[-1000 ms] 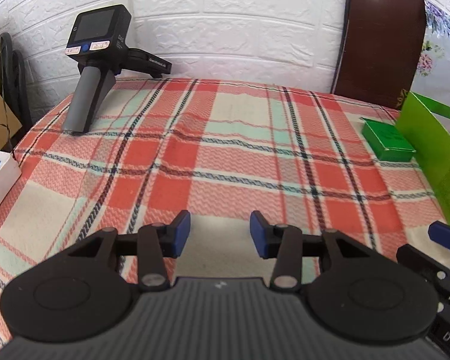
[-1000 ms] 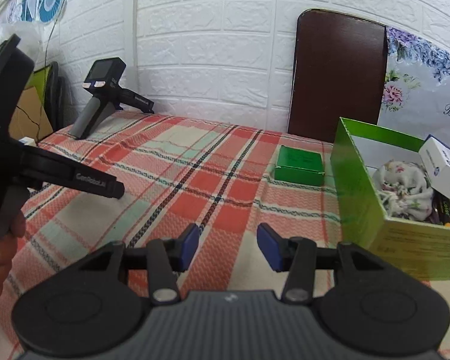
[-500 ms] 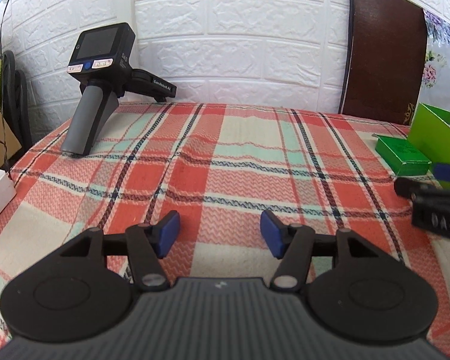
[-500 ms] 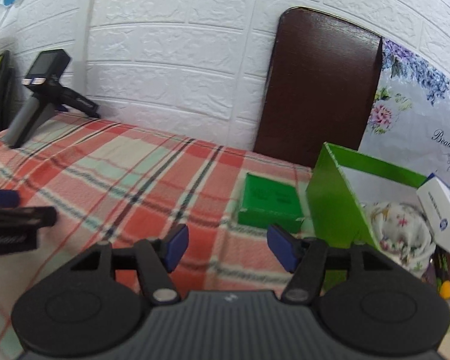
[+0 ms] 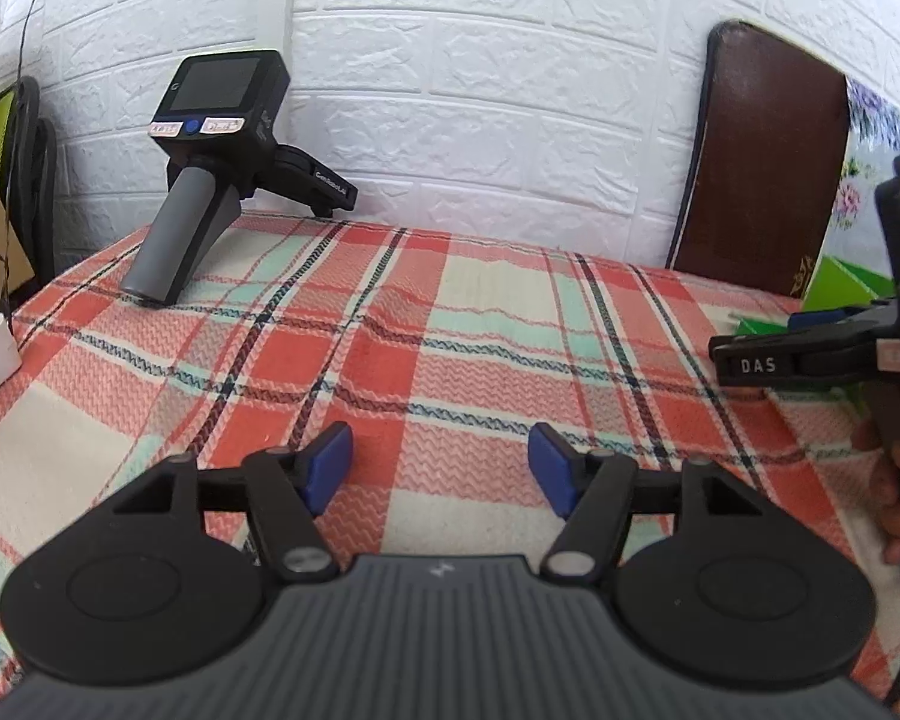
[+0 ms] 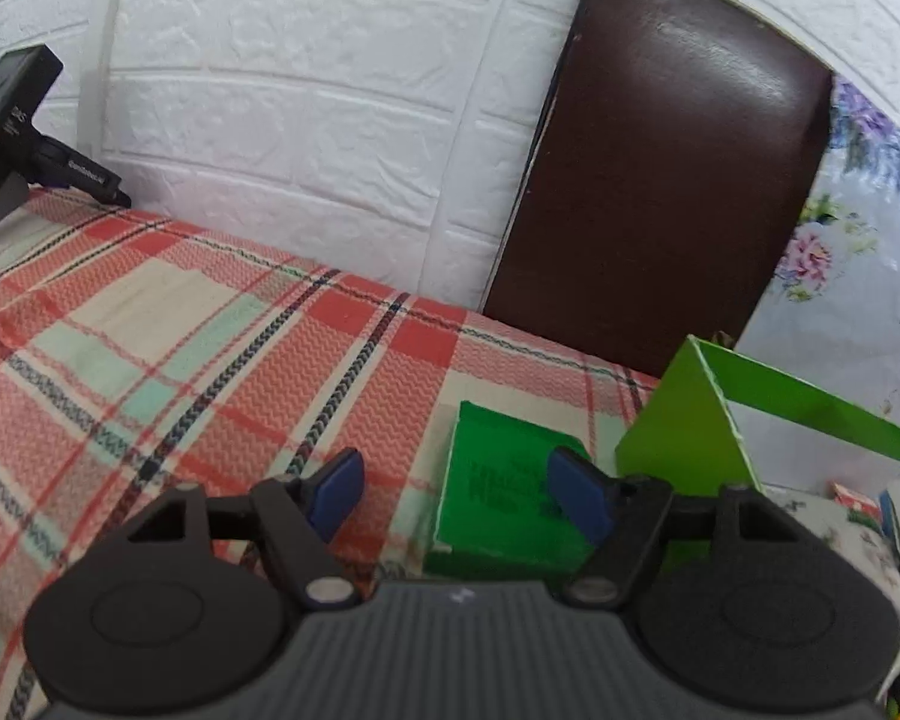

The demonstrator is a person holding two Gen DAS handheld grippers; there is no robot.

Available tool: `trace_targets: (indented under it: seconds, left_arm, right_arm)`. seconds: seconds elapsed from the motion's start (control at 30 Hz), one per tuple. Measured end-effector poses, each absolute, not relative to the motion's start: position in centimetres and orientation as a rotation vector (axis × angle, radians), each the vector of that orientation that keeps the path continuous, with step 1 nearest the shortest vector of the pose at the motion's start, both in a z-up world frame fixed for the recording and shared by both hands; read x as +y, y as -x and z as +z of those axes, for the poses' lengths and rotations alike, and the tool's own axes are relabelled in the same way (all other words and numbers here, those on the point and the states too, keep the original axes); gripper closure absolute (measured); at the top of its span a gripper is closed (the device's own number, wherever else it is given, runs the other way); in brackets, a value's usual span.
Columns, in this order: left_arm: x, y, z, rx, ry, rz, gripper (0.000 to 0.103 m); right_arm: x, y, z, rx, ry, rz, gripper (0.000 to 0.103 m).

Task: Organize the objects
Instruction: 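Move the right gripper toward the green block, then grasp the green block with the right gripper and lift it, then grasp the green block with the left gripper while the right gripper releases it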

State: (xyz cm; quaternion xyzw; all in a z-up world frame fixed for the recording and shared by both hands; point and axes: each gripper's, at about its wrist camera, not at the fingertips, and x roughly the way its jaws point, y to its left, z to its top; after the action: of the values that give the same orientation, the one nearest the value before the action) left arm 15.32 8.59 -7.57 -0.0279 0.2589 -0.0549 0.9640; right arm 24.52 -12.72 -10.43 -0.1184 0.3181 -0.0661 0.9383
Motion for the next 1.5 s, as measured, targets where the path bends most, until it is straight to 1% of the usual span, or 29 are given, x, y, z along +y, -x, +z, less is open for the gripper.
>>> trace_targets:
  seconds: [0.1,0.2,0.23,0.33,0.43,0.57,0.77,0.83,0.87,0.9,0.93,1.0,1.1,1.27,1.33,1.37,1.4,1.43,1.5]
  left_arm:
    - [9.0,-15.5,-7.6,0.526,0.086,-0.120,0.032]
    - [9.1,-15.4,-7.6,0.520,0.093,-0.127,0.032]
    - [9.1,-15.4,-7.6,0.519,0.096,-0.130,0.032]
    - [9.3,-15.6,-7.7,0.523,0.110,-0.134,0.032]
    - [9.4,-15.6,-7.7,0.522,0.117,-0.136,0.032]
    - [9.4,-15.5,-7.7,0.521,0.118,-0.137,0.031]
    - [9.3,-15.5,-7.8,0.527,0.113,-0.141,0.029]
    - [9.1,-15.6,-7.8,0.534,0.103,-0.143,0.028]
    - [9.0,-15.7,-7.8,0.541,0.097,-0.144,0.026]
    - [8.9,-15.7,-7.7,0.550,0.088,-0.145,0.025]
    - [8.7,-15.6,-7.6,0.562,0.075,-0.137,0.025]
    - [8.5,-14.7,-7.2,0.595,0.071,-0.125,0.026]
    - [8.1,-11.6,-6.1,0.628,0.161,-0.212,0.026]
    - [4.6,-7.6,-3.8,0.733,0.174,-0.384,0.026]
    - [3.1,-7.2,-3.4,0.793,0.156,-0.435,0.030]
    - [2.5,-7.1,-3.3,0.824,0.152,-0.465,0.035]
    - [2.0,-7.1,-3.3,0.849,0.159,-0.499,0.037]
    - [1.5,-7.0,-3.4,0.871,0.164,-0.526,0.037]
    - [0.3,-7.1,-4.1,0.913,0.138,-0.564,0.037]
  right_arm:
    - [-12.9,-26.4,-10.2,0.699,0.243,-0.099,0.030]
    - [-13.3,-28.9,-9.6,0.812,0.221,-0.053,0.027]
    - [-13.7,-29.9,-9.3,0.877,0.190,-0.043,0.027]
    - [-14.9,-31.4,-8.6,1.054,0.073,-0.003,0.030]
    - [-14.8,-29.5,-8.6,1.087,0.074,0.041,0.033]
    - [-13.9,-22.8,-9.2,1.027,0.081,0.119,0.032]
    - [-12.9,-9.4,-9.9,0.872,0.116,0.248,0.026]
    - [-13.8,-5.9,-9.1,0.753,0.075,0.252,0.019]
    - [-14.3,-4.2,-8.8,0.683,0.054,0.239,0.008]
    - [-14.8,-2.8,-8.7,0.632,0.045,0.226,0.003]
    - [-15.0,-1.7,-8.5,0.602,0.052,0.215,0.003]
    - [-15.7,-0.5,-8.8,0.608,0.059,0.205,0.003]
    - [-17.0,0.4,-9.6,0.629,0.012,0.200,0.003]
    - [-17.7,1.4,-10.1,0.611,-0.012,0.234,0.003]
    - [-17.2,1.8,-10.1,0.598,0.000,0.268,0.003]
    - [-17.0,1.9,-10.2,0.596,0.012,0.286,0.003]
    - [-16.6,1.9,-10.3,0.596,0.033,0.298,0.003]
    - [-16.1,2.1,-10.5,0.595,0.066,0.300,0.003]
    - [-15.3,1.7,-11.1,0.608,0.131,0.301,0.007]
